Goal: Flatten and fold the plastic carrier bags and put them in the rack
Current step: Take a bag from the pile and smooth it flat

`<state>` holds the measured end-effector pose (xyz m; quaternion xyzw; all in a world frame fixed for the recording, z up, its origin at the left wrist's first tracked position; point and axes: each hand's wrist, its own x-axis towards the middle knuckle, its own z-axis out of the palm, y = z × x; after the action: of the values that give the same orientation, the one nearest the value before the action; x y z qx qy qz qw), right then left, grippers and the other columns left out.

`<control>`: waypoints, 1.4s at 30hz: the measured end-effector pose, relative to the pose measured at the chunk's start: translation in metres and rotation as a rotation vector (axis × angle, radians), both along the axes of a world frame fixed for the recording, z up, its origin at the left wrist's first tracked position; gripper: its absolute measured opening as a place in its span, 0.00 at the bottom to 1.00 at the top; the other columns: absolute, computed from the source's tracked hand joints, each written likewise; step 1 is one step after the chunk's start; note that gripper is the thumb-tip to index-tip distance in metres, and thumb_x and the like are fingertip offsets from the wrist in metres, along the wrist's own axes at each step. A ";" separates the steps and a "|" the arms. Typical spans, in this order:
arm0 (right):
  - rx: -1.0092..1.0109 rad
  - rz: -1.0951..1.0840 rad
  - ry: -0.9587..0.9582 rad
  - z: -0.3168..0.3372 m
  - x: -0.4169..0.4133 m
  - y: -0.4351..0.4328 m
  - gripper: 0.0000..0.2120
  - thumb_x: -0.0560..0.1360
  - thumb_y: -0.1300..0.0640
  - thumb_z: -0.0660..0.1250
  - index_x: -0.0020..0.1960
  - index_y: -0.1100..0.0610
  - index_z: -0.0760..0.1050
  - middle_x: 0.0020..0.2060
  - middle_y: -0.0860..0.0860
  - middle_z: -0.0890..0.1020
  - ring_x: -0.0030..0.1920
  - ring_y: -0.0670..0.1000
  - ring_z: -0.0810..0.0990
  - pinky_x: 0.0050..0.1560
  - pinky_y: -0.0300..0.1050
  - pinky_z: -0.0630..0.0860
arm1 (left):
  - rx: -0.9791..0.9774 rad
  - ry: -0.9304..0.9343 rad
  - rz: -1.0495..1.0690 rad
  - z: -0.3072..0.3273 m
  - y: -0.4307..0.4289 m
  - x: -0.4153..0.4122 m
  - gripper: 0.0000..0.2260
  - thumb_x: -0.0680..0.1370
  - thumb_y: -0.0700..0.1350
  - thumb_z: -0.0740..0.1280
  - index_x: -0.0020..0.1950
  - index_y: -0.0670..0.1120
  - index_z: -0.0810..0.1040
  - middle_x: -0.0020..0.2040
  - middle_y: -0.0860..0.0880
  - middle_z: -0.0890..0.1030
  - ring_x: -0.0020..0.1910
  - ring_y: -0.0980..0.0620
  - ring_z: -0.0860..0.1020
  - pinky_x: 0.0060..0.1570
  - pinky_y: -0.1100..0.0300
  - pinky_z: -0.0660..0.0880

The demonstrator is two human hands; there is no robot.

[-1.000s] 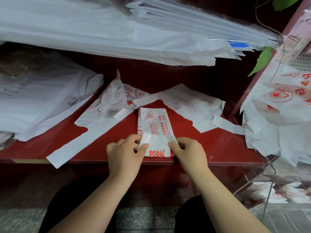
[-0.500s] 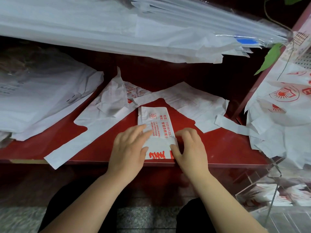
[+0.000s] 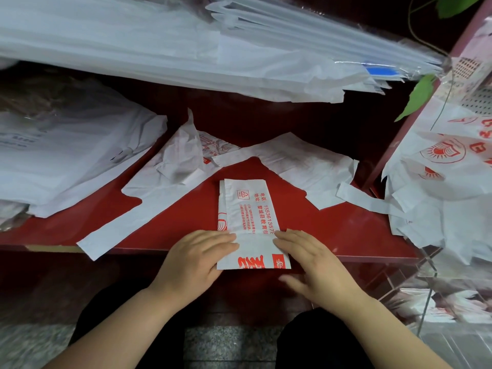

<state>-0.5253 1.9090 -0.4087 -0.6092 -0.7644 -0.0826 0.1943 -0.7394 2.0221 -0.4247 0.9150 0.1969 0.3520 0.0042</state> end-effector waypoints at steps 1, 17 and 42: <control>0.040 -0.004 0.031 -0.001 -0.001 0.001 0.20 0.69 0.46 0.61 0.59 0.53 0.68 0.55 0.51 0.81 0.58 0.47 0.71 0.61 0.44 0.70 | 0.001 -0.037 0.003 0.001 -0.001 0.000 0.13 0.61 0.39 0.71 0.45 0.43 0.84 0.45 0.48 0.84 0.48 0.54 0.79 0.53 0.61 0.68; -0.105 -0.465 0.412 0.022 -0.022 0.028 0.16 0.75 0.46 0.64 0.32 0.51 0.68 0.28 0.42 0.69 0.41 0.46 0.67 0.45 0.38 0.51 | -0.708 -0.156 0.331 0.041 -0.003 0.021 0.17 0.75 0.48 0.66 0.63 0.50 0.71 0.49 0.52 0.82 0.43 0.59 0.74 0.53 0.66 0.60; -0.107 -0.086 -0.067 0.010 -0.018 0.019 0.31 0.67 0.34 0.57 0.59 0.55 0.76 0.57 0.51 0.80 0.59 0.52 0.77 0.59 0.56 0.66 | -0.138 0.449 0.024 0.031 0.009 0.000 0.36 0.66 0.73 0.48 0.69 0.56 0.64 0.68 0.58 0.66 0.68 0.63 0.61 0.68 0.64 0.61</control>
<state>-0.5435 1.9285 -0.3987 -0.6478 -0.7470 -0.0699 0.1321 -0.7393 2.0311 -0.3935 0.9656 0.2273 0.1253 0.0187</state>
